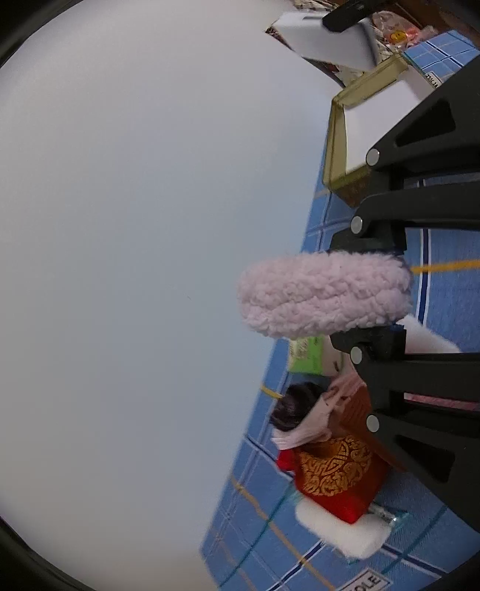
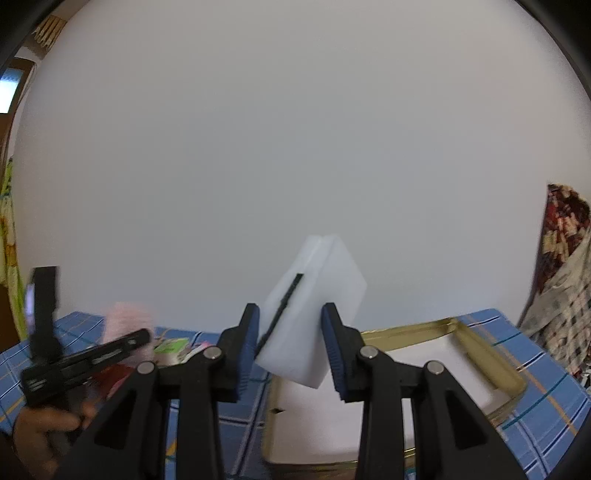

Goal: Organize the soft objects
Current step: 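Carry the pink sock and white sponge into the gold tin and release both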

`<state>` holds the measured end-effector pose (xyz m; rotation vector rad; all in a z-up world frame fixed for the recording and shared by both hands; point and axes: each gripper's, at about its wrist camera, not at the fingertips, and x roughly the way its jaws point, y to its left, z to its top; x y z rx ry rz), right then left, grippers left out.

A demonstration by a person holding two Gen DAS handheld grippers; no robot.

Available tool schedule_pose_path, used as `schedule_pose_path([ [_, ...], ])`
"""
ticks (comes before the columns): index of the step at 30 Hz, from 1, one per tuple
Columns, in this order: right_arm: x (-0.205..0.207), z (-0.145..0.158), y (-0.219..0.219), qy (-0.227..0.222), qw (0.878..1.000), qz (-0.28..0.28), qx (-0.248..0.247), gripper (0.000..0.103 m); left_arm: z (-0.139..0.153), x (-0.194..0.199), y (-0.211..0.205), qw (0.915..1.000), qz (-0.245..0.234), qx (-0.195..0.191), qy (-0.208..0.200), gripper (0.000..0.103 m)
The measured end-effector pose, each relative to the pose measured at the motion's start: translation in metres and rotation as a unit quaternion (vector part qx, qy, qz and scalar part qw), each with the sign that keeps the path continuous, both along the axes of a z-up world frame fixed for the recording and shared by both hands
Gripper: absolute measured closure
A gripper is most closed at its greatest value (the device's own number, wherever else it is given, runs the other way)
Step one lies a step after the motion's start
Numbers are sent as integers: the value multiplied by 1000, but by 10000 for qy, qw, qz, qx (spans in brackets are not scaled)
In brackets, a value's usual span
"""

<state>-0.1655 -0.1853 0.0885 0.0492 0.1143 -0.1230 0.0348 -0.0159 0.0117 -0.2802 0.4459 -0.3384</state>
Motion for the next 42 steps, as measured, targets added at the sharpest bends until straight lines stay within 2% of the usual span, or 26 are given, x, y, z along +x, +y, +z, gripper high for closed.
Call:
schedule_pose_path([
  [6,0,-1,-30,38,9990,-434,85,68,10,-23,-53,9972,-398,407,-484,77],
  [12,-4,-4,-50,272,9972,-680,118,68,9,-43,-106,9920,-927,623,-591,77],
  [22,14,-29,-124,529,9939,-966,1,68,6,-58,-176,9872,-1360,654,-514,77],
  [29,25,-46,-166,785,9901,-1160,-99,68,8,-71,-216,9848,-1478,837,-373,77],
  [34,30,-54,-182,1042,9878,-1152,-56,68,3,-69,-236,9833,-1517,989,-202,77],
  [39,41,-65,-187,1446,9837,-1064,-51,67,-7,-66,-242,9817,-1501,1169,-37,77],
  [42,45,-70,-185,1536,9835,-945,-108,67,-9,-65,-241,9817,-1472,1212,16,77],
])
